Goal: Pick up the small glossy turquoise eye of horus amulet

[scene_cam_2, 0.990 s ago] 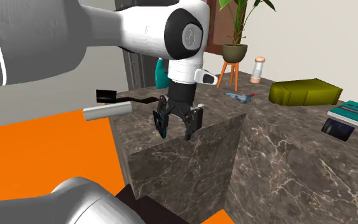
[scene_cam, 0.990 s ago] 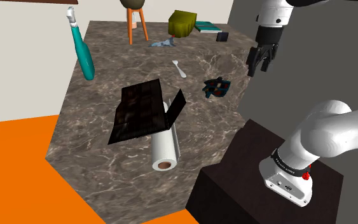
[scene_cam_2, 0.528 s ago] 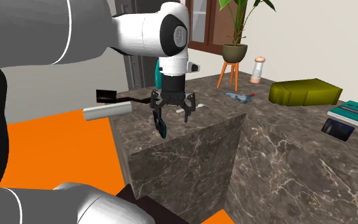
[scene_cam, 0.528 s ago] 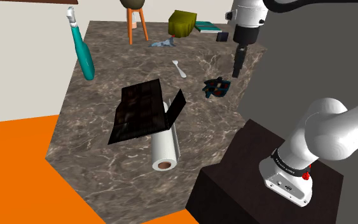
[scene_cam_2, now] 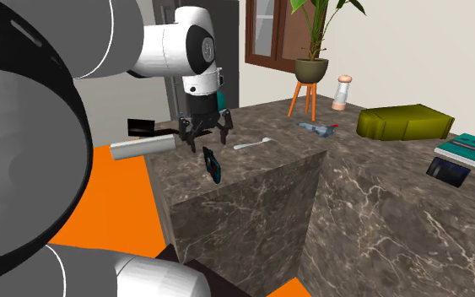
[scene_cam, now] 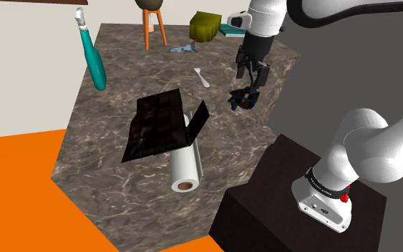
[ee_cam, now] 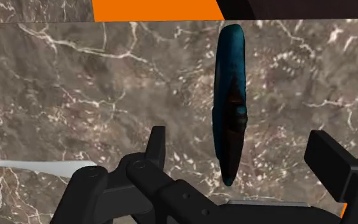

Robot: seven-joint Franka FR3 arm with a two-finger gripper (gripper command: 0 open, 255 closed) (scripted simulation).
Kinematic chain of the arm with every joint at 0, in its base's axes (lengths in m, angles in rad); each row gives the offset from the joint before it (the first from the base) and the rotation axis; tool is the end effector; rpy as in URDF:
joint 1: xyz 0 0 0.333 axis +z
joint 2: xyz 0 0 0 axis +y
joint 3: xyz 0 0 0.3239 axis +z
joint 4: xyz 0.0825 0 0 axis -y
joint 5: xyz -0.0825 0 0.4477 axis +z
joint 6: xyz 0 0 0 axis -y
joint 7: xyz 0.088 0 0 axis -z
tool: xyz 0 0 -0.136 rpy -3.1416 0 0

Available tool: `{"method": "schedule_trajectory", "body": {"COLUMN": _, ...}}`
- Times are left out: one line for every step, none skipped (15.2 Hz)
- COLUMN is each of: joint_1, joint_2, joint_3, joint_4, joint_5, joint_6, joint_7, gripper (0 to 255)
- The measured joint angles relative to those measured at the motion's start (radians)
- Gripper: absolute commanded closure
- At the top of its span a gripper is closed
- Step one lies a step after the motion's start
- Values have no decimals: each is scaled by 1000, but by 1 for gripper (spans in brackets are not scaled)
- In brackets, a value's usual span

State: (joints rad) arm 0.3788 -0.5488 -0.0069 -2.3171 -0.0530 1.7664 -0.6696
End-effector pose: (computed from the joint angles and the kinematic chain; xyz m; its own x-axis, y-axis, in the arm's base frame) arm 0.4163 0.1556 0.5094 0.4953 0.8681 -0.0317 0.8686 -0.4942 0.0366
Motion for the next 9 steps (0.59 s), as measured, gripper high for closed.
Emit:
{"method": "schedule_trajectory", "body": {"joint_1": 5, "joint_2": -1, "joint_3": 2, "joint_4": -16, "joint_5": 0, "joint_6": 18, "joint_7": -8, "gripper": 0}}
{"method": "schedule_trajectory", "body": {"joint_1": 6, "joint_2": 2, "joint_3": 0, "joint_4": -25, "joint_5": -1, "joint_6": 31, "joint_7": -14, "gripper": 0}}
{"method": "schedule_trajectory", "body": {"joint_1": 8, "joint_2": 0, "joint_3": 1, "joint_4": -39, "joint_5": -2, "joint_6": 44, "joint_7": -16, "gripper": 0}}
{"method": "schedule_trajectory", "body": {"joint_1": 8, "joint_2": 2, "joint_3": -1, "joint_4": -52, "joint_5": -2, "joint_6": 59, "joint_7": -18, "gripper": 0}}
{"method": "schedule_trajectory", "body": {"joint_1": 8, "joint_2": 3, "joint_3": 0, "joint_4": -64, "joint_5": -2, "joint_6": 72, "joint_7": -17, "gripper": 0}}
{"method": "schedule_trajectory", "body": {"joint_1": 8, "joint_2": 6, "joint_3": 0, "joint_4": -80, "joint_5": -3, "joint_6": 90, "joint_7": -17, "gripper": 0}}
{"method": "schedule_trajectory", "body": {"joint_1": 8, "joint_2": 5, "joint_3": -1, "joint_4": -89, "joint_5": -3, "joint_6": 98, "joint_7": -17, "gripper": 0}}
{"method": "schedule_trajectory", "body": {"joint_1": 8, "joint_2": 6, "joint_3": -1, "joint_4": -92, "joint_5": -3, "joint_6": 103, "joint_7": -17, "gripper": 255}}
{"method": "schedule_trajectory", "body": {"joint_1": 8, "joint_2": 6, "joint_3": -1, "joint_4": -94, "joint_5": -3, "joint_6": 105, "joint_7": -17, "gripper": 255}}
